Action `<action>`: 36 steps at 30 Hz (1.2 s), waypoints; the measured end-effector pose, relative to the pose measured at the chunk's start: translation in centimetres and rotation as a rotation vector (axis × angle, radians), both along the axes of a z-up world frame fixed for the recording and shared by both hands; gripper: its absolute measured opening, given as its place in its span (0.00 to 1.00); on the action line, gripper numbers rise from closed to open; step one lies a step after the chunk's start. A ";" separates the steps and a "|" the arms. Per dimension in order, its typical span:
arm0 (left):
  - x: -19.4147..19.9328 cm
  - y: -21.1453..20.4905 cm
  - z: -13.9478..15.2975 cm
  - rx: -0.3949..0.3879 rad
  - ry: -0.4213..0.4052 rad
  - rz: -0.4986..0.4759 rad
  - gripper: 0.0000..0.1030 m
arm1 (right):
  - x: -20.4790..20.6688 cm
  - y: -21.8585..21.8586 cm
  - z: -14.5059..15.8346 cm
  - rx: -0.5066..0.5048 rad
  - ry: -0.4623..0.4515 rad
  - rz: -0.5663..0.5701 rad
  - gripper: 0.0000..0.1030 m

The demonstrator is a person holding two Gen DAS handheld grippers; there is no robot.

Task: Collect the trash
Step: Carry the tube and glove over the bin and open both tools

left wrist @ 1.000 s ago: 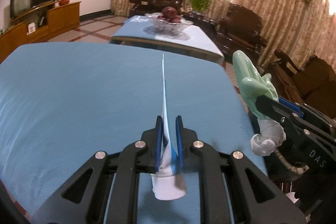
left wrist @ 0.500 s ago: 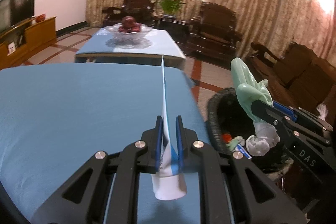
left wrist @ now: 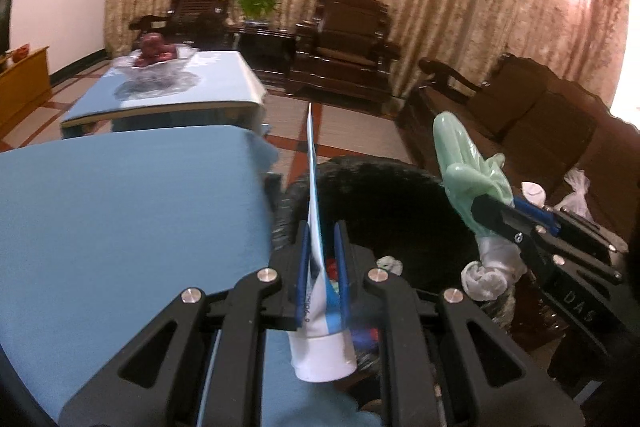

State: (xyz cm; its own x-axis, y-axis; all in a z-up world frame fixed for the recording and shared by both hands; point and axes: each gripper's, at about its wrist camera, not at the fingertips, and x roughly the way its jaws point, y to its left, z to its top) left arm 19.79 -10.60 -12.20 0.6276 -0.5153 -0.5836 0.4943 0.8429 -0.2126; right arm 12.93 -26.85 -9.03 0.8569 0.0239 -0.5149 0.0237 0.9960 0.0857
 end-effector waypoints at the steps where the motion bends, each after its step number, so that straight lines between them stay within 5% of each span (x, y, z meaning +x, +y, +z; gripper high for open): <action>1: 0.3 -0.8 -0.2 -0.002 0.002 -0.011 0.11 | 0.1 -0.7 -0.2 0.001 0.005 -0.008 0.19; 20: 4.6 -10.4 -4.3 0.001 0.057 -0.138 0.12 | 3.8 -9.3 -5.2 -0.015 0.103 -0.103 0.21; 23: 5.3 -10.9 -4.4 -0.006 0.084 -0.146 0.15 | 4.3 -9.7 -6.0 -0.028 0.132 -0.124 0.37; 26: 5.9 -10.5 -4.1 -0.040 0.102 -0.141 0.48 | 4.3 -10.1 -6.4 -0.028 0.134 -0.144 0.54; 30: 5.8 -9.6 -3.3 -0.058 0.088 -0.129 0.60 | 3.4 -10.3 -5.9 -0.051 0.110 -0.189 0.84; 33: 5.4 -8.2 -2.5 -0.067 0.071 -0.106 0.66 | 2.6 -10.3 -5.4 -0.059 0.093 -0.205 0.94; 36: 4.7 -6.7 -1.6 -0.063 0.042 -0.080 0.76 | 1.6 -10.0 -4.6 -0.048 0.077 -0.209 0.94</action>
State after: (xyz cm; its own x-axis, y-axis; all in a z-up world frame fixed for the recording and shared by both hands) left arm 24.46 -17.31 -13.76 0.5587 -0.5992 -0.5735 0.5487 0.7855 -0.2861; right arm 14.49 -36.81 -13.59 0.7988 -0.1764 -0.5751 0.2351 0.9716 0.0285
